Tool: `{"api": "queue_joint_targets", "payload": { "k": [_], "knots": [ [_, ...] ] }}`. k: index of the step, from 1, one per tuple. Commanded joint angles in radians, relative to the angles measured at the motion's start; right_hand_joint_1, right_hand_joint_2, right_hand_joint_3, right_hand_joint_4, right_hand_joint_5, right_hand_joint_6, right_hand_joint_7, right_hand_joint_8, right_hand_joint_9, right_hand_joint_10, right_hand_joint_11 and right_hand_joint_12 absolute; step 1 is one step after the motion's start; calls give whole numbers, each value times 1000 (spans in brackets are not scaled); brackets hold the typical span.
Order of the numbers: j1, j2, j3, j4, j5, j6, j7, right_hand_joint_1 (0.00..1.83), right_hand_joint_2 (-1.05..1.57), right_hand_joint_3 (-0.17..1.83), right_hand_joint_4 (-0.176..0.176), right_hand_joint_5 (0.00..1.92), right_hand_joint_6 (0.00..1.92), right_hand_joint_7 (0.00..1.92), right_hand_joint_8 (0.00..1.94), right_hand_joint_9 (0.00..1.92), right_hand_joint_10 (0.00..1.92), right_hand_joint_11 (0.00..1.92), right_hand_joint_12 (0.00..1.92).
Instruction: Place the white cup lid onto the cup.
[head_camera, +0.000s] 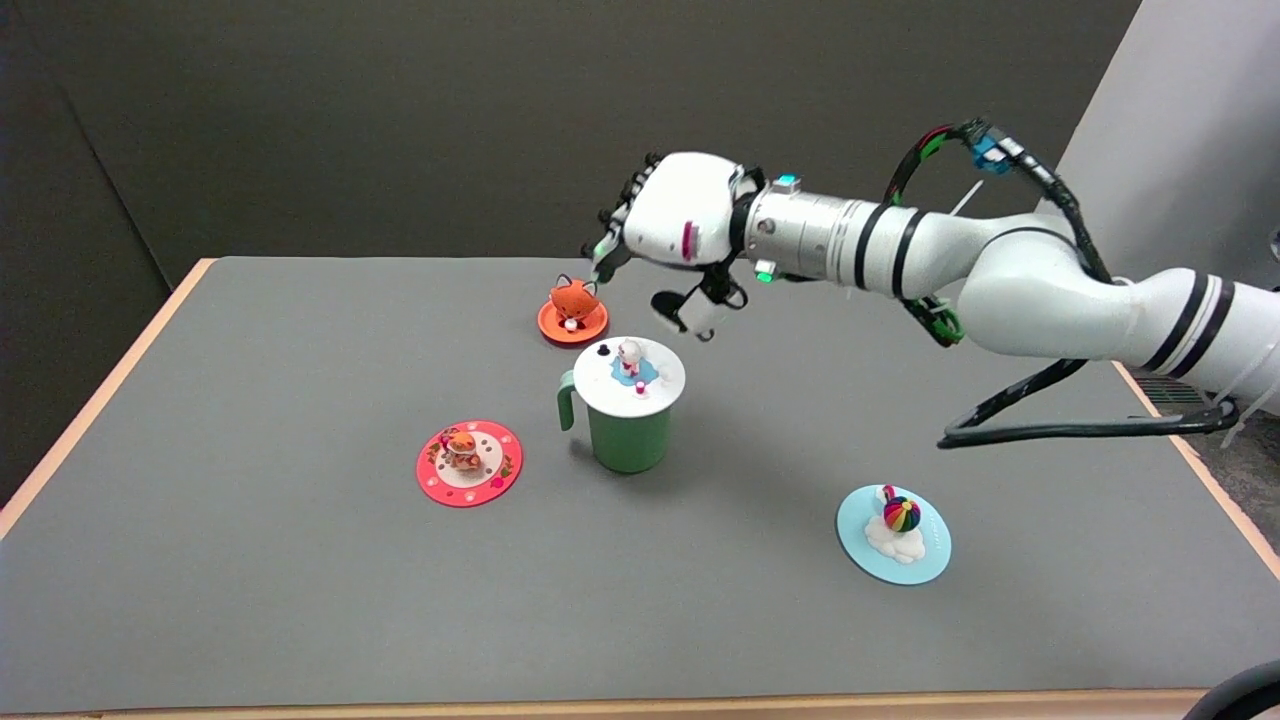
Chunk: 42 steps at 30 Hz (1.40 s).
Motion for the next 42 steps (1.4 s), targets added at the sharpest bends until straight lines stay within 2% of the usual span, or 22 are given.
{"api": "queue_joint_targets", "payload": {
  "k": [1,10,17,36,38,42],
  "knots": [
    [-106,41,204,119,-59,25,-3,863,682,1021,176,663,222,705,175,807,223,685,866],
    [-184,61,304,308,-59,56,-4,848,678,1019,176,662,220,701,172,797,219,652,879],
    [-234,66,353,440,-49,92,-4,833,680,982,136,638,202,645,179,765,210,582,879],
    [-343,82,416,546,69,208,-4,820,705,962,129,633,193,649,185,763,206,591,829],
    [-349,82,414,548,69,214,-4,788,685,1025,127,622,216,654,173,755,217,590,828],
    [-352,83,413,545,69,219,-4,788,685,1025,130,624,216,654,173,753,217,583,829]
  ]
}}
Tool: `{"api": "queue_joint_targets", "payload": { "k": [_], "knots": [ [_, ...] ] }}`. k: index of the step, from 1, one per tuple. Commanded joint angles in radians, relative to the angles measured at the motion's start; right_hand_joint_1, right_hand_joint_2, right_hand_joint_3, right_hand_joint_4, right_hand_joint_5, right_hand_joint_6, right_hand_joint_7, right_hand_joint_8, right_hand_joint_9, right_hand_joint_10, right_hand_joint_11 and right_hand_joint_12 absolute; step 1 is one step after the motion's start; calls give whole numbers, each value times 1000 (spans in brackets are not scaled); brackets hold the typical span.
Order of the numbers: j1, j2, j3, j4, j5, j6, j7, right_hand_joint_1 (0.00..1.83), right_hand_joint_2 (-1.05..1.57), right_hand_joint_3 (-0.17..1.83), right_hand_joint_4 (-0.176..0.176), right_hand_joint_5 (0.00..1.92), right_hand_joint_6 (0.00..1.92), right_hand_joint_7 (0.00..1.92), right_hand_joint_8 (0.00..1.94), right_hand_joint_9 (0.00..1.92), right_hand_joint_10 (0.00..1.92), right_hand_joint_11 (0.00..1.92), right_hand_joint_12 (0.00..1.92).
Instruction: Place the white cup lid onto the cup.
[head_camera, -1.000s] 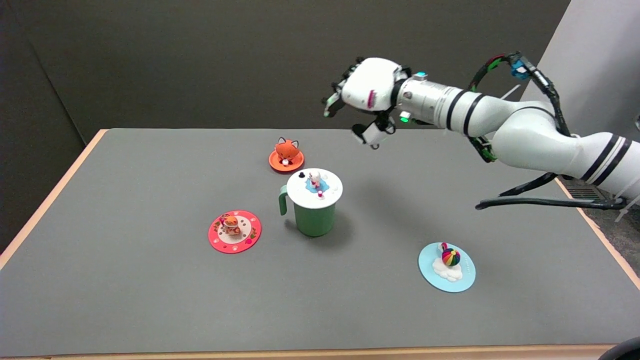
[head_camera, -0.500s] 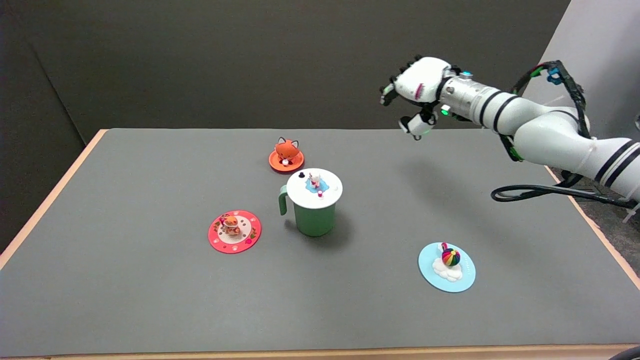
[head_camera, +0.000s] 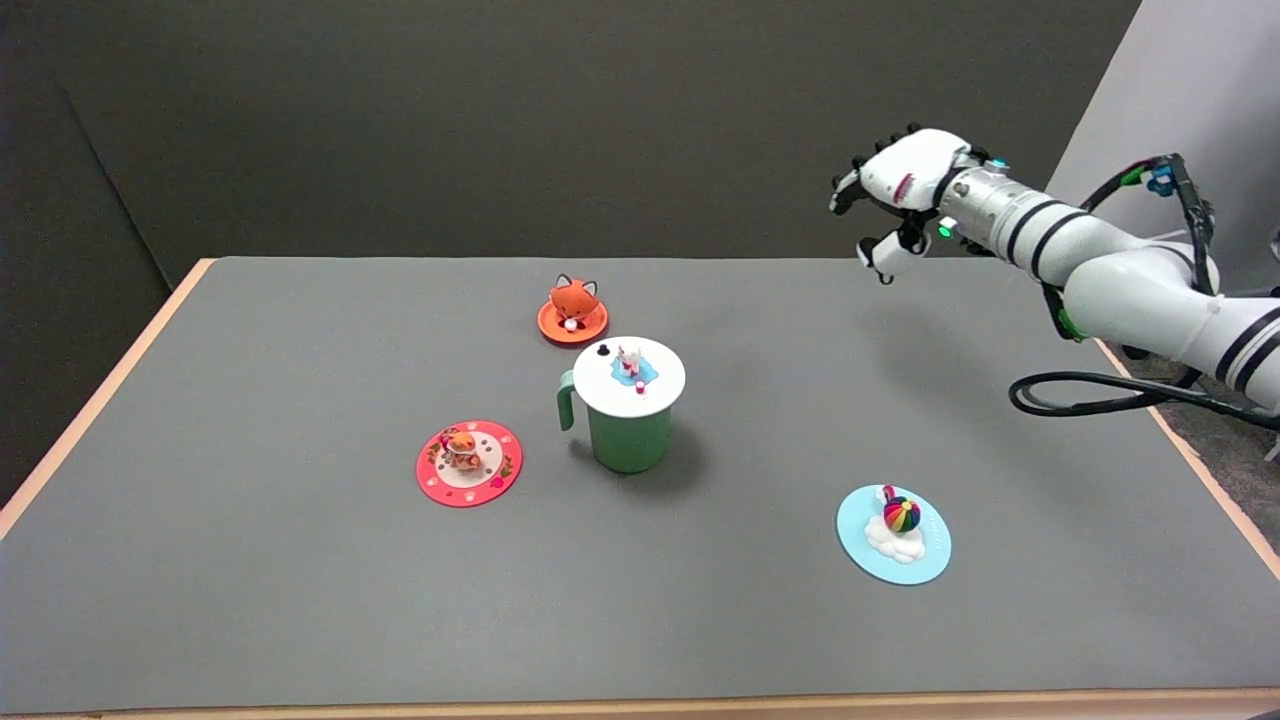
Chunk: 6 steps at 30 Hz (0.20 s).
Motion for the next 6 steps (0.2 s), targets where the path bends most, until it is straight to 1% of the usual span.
{"api": "queue_joint_targets", "payload": {
  "k": [1,5,6],
  "knots": [
    [-69,11,39,86,57,74,0,787,685,1025,131,624,216,654,173,753,217,582,829],
    [-69,11,43,81,57,74,0,787,685,1023,132,626,217,653,173,749,216,579,829],
    [-69,11,44,79,57,73,0,810,706,963,131,635,197,649,184,754,207,575,835]
  ]
}}
